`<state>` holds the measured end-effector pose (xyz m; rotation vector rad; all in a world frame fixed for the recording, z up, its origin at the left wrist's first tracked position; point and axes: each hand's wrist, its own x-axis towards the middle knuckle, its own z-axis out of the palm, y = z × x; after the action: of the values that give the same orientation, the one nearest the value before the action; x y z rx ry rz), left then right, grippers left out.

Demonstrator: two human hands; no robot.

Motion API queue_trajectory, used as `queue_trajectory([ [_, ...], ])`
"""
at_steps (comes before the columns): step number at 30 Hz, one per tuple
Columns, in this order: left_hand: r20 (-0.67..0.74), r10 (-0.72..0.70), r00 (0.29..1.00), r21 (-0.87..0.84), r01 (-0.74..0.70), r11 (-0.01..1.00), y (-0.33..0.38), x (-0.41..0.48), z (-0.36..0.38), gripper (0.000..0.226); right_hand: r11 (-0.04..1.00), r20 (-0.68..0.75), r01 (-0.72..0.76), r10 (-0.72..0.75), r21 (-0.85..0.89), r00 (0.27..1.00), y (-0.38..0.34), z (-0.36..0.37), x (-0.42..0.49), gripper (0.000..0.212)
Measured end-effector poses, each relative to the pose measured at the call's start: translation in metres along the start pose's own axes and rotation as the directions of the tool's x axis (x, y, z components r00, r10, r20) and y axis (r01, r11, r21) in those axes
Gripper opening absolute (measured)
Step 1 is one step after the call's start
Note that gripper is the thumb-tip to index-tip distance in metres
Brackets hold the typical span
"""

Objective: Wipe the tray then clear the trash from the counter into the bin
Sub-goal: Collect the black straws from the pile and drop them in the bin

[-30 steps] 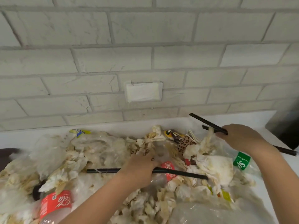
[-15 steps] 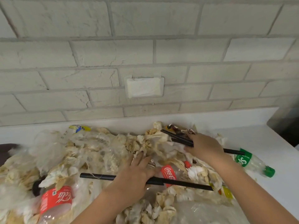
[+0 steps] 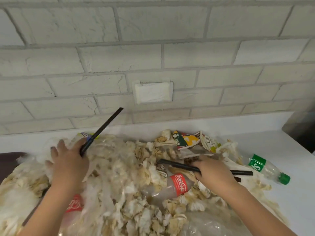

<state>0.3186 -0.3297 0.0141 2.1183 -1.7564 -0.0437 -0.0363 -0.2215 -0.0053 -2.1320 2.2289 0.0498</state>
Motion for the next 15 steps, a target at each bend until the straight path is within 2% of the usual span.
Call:
queue_trajectory([
  [1,0.122,-0.060,0.991,-0.005,0.061,0.998,-0.006,0.007,0.005,0.040,0.998,-0.049,-0.055,0.056,0.037,0.997,0.001,0.001,0.003,0.043],
  [2,0.222,-0.038,0.974,-0.043,0.048,0.998,-0.004,0.009,0.012,0.040,0.987,-0.088,-0.135,0.143,0.089,0.986,0.006,0.003,0.005,0.055],
  [3,0.281,0.026,0.959,-0.065,-0.008,0.998,0.005,0.004,0.017,0.039,0.969,-0.094,-0.197,0.213,0.150,0.973,0.011,0.002,0.006,0.067],
  [5,0.331,0.148,0.932,-0.079,-0.129,0.988,0.029,-0.014,0.024,0.039,0.958,-0.020,-0.222,0.230,0.184,0.973,0.014,0.003,0.014,0.078],
  [7,0.378,0.259,0.889,-0.081,-0.247,0.966,0.062,-0.039,0.023,0.039,0.967,0.033,-0.196,0.193,0.164,0.981,0.009,0.002,0.020,0.067],
  [10,0.441,0.396,0.805,-0.099,-0.394,0.914,0.094,-0.065,0.019,0.037,0.946,-0.043,-0.158,0.177,0.284,0.983,-0.002,-0.006,0.020,0.027],
  [12,0.491,0.465,0.736,-0.178,-0.438,0.881,0.106,-0.078,0.014,0.036,0.915,-0.085,-0.168,0.212,0.366,0.974,0.000,-0.012,0.022,0.007],
  [15,0.584,0.554,0.594,-0.367,-0.415,0.832,0.113,-0.094,0.006,0.035,0.811,-0.113,-0.206,0.316,0.548,0.942,0.006,-0.019,0.023,0.007],
])
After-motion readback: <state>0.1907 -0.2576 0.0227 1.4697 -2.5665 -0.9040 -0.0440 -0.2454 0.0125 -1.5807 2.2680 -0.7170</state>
